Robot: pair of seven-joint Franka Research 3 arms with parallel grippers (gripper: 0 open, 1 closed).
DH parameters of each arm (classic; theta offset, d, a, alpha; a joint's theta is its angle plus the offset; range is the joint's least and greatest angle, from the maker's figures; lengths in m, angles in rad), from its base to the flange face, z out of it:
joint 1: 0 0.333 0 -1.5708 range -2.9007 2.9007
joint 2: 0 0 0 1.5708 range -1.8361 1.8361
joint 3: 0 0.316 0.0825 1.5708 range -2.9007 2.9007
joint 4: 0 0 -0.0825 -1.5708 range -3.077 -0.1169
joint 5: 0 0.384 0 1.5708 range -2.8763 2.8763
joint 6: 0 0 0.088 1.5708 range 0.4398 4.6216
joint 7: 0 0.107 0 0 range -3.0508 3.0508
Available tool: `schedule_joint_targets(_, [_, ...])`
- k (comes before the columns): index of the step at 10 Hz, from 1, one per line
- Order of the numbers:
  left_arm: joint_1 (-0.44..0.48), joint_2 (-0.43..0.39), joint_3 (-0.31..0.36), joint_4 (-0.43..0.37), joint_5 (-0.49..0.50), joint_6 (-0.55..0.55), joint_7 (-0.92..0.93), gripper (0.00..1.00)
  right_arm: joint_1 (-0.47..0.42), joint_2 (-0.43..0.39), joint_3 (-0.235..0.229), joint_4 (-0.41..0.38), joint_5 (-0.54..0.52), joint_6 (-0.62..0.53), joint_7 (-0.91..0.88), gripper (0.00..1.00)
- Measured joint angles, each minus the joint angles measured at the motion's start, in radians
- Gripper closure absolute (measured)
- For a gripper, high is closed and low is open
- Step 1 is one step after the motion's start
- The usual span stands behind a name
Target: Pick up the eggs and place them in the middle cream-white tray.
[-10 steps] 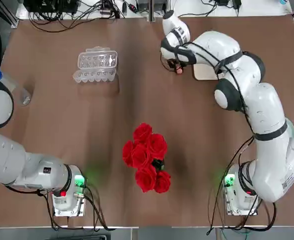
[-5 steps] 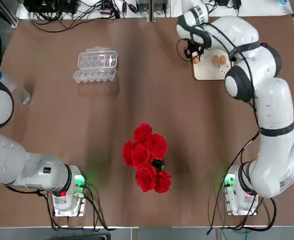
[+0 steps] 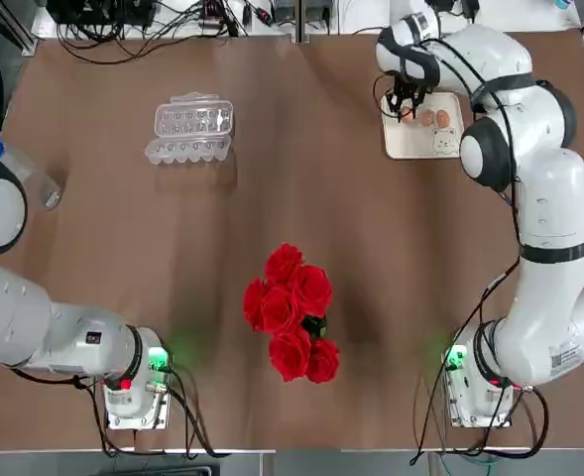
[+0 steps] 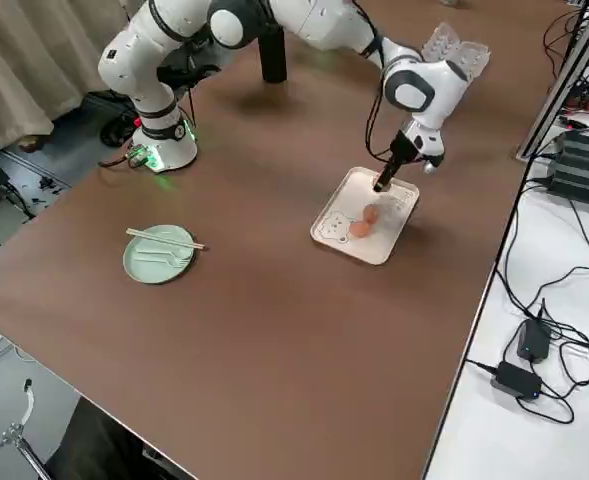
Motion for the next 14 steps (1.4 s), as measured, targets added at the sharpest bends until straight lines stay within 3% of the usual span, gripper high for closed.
schedule_joint_targets(8, [-0.001, 0.000, 0.000, 0.000, 0.000, 0.000, 0.000, 0.00, 0.007, 0.021, 0.005, -0.020, -0.028, 0.078, 0.000, 0.45])
schedule_joint_targets(12, [-0.001, 0.000, -0.001, 0.000, 0.000, 0.000, -0.001, 0.00, 0.008, 0.026, 0.005, -0.020, -0.045, 0.088, 0.000, 0.20])
schedule_joint_targets(13, [-0.001, 0.000, -0.001, 0.000, 0.000, 0.000, -0.001, 0.00, 0.008, 0.028, 0.005, -0.020, -0.047, 0.089, 0.000, 0.06])
schedule_joint_targets(14, [-0.001, 0.000, -0.001, 0.001, 0.000, 0.000, -0.001, 0.00, 0.010, 0.029, 0.006, -0.020, -0.048, 0.089, -0.001, 0.00])
